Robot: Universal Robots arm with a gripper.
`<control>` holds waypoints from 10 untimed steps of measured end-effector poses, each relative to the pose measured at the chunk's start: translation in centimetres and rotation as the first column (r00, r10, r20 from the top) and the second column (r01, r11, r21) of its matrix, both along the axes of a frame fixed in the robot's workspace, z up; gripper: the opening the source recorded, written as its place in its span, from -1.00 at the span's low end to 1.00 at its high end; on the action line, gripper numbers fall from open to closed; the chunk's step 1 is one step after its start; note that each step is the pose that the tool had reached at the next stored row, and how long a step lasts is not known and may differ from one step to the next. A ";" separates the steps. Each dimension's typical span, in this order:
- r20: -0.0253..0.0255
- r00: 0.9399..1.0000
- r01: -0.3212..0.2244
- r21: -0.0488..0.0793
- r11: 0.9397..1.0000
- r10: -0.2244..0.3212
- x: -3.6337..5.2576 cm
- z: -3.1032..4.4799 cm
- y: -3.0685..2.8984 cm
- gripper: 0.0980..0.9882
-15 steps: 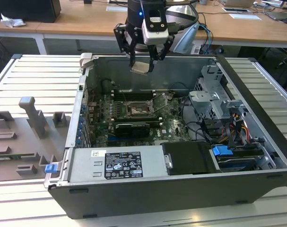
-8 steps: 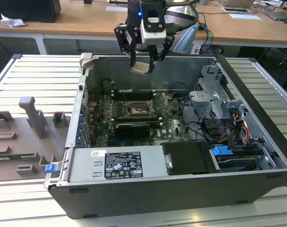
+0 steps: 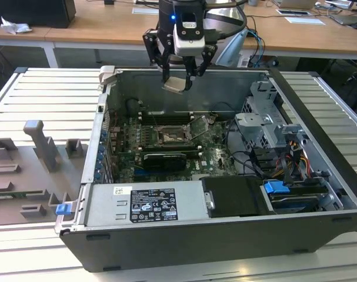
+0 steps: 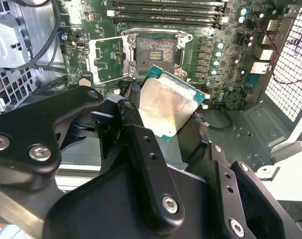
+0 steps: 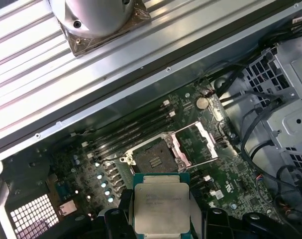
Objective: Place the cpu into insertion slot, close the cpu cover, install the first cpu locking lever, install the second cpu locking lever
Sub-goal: 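Place the cpu into insertion slot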
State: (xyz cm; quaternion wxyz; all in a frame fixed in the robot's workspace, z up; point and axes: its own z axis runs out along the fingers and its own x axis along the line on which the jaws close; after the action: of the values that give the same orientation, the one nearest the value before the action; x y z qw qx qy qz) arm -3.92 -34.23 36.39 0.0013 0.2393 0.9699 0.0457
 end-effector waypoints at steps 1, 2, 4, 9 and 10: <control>0.000 1.000 0.008 0.000 1.000 -0.008 0.00 -0.01 0.00 0.00; 0.000 1.000 0.012 0.000 1.000 -0.012 0.00 -0.01 0.00 0.00; 0.000 1.000 0.021 0.000 1.000 -0.021 0.00 -0.02 0.00 0.00; 0.000 0.999 0.052 0.000 0.999 -0.052 0.00 -0.05 0.00 0.00; 0.000 0.998 0.056 0.000 0.998 -0.056 0.00 -0.05 0.00 0.00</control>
State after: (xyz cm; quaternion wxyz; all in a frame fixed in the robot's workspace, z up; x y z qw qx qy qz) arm -3.92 -34.23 36.34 0.0026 0.2663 0.9628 0.0457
